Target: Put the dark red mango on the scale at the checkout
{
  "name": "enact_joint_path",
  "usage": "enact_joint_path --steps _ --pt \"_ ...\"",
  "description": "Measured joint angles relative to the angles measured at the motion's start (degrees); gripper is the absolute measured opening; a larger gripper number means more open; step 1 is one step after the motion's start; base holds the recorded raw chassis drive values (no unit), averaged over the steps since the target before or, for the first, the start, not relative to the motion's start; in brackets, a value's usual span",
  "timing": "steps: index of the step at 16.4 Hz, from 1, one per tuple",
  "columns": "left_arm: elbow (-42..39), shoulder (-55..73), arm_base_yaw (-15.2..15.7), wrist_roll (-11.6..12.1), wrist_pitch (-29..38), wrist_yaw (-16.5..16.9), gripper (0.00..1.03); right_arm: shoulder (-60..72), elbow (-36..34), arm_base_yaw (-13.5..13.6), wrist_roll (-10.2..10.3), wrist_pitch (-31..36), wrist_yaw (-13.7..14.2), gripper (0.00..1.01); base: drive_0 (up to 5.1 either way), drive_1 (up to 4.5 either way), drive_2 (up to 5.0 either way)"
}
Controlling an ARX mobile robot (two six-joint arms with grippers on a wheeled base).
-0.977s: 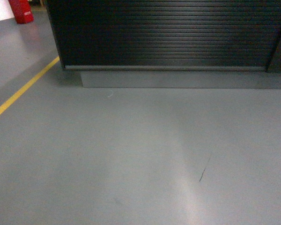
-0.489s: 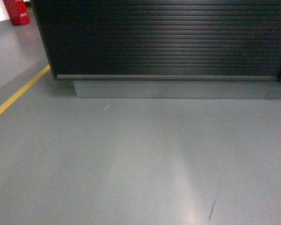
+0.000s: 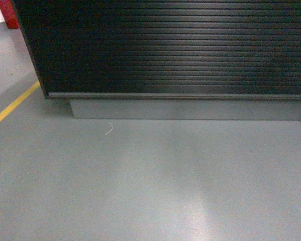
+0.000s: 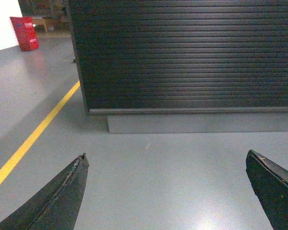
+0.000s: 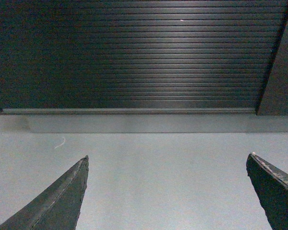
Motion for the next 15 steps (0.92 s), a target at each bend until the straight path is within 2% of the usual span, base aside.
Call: enact_joint_path --steps 15 --pt "0.0 0.0 0.0 0.0 -0.2 0.0 0.98 0.0 0.0 0.0 0.0 -0.2 0.0 0.98 0.1 4.35 -4.2"
